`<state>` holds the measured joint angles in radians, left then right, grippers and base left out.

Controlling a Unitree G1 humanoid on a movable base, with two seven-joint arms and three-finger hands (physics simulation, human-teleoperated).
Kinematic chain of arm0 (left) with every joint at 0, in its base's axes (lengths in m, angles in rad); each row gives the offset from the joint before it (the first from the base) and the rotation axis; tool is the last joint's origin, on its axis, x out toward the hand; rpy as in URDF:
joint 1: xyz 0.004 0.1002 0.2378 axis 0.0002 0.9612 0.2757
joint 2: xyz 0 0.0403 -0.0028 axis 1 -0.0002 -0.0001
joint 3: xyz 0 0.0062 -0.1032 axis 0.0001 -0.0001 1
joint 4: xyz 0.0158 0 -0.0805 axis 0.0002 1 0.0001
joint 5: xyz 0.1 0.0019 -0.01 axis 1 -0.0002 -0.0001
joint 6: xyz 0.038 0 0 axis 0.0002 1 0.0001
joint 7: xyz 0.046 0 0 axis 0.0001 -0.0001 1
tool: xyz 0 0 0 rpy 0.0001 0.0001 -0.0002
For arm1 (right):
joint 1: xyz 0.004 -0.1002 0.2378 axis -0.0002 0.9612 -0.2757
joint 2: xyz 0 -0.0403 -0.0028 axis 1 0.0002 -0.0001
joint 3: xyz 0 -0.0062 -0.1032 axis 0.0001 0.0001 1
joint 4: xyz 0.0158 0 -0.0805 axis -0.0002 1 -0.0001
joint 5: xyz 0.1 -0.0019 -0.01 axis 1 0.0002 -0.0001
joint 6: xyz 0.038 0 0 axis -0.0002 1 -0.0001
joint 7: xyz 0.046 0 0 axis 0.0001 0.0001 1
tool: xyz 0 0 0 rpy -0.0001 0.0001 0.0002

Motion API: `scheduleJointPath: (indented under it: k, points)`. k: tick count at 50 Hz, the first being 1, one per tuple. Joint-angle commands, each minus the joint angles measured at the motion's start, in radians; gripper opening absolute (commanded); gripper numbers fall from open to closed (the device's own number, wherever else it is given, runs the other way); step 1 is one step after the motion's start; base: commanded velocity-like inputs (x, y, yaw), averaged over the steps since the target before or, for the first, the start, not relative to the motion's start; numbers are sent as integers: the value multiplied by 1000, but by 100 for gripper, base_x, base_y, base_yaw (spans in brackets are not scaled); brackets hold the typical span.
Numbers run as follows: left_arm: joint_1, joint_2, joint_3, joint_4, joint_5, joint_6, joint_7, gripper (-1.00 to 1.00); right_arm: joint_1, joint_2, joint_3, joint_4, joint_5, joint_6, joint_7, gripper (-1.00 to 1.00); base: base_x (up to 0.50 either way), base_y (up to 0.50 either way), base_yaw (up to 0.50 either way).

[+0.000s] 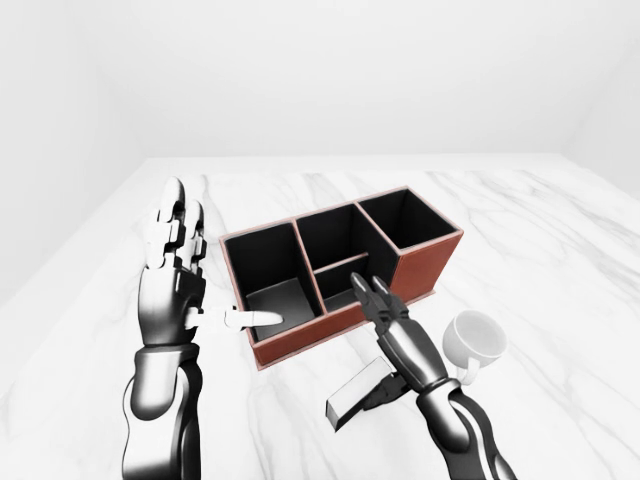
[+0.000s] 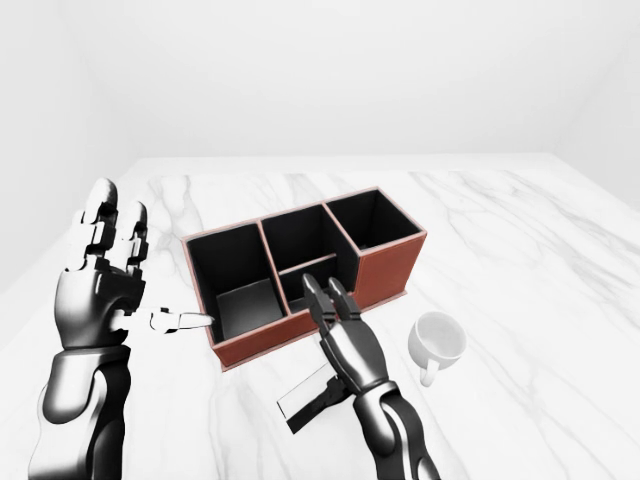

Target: Pick up the book and place it in the front compartment of the caddy.

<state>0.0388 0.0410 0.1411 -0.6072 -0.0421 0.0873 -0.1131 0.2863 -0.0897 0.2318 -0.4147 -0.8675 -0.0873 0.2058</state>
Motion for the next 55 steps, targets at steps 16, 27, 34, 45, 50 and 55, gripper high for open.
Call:
scheduleJointPath:
  k: [16,27,34,45,50,55]
  points:
    - [-5,2,4,1,-3,0,1,100,5,-9,26,16,-59,0,-22,100,0,0,0]
    - [-7,3,6,2,-6,0,2,100,-3,-9,27,38,-77,0,-24,100,0,0,0]
    - [-8,3,6,4,-6,0,1,100,7,-12,45,45,-95,0,-34,100,0,0,0]
    - [-11,4,8,9,-7,0,2,100,1,-17,53,84,-101,0,-57,100,0,0,0]
    - [-14,6,13,8,-10,0,2,100,10,-19,63,87,-112,0,-65,100,0,0,0]
    - [-14,7,15,4,-11,0,2,100,16,-20,75,86,-118,0,-70,100,0,0,0]
